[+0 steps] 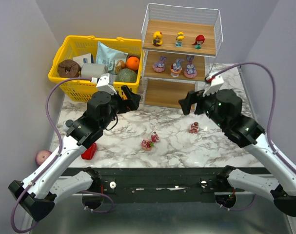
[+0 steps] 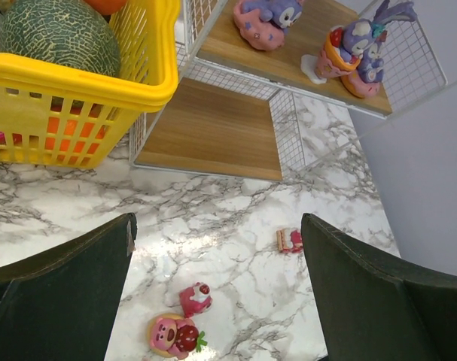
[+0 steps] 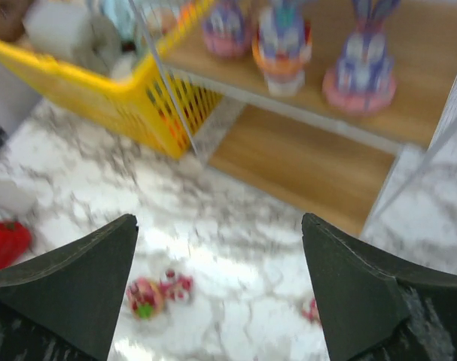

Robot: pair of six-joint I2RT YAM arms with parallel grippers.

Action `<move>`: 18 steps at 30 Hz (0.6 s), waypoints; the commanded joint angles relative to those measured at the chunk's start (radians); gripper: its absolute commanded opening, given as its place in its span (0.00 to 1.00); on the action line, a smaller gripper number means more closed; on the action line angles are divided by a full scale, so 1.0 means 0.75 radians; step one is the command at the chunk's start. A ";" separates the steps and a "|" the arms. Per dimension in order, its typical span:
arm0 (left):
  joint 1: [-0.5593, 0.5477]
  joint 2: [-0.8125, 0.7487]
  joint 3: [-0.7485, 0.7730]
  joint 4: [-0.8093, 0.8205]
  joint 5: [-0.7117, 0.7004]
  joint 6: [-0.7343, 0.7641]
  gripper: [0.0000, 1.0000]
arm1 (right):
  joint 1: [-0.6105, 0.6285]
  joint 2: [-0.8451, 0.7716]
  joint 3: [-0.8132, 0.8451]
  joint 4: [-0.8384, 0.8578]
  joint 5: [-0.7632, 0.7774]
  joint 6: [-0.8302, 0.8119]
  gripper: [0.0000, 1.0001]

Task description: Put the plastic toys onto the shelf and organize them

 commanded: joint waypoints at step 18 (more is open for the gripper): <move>0.016 0.035 0.011 0.019 0.041 0.040 0.99 | -0.024 0.199 -0.882 0.243 0.442 0.615 0.94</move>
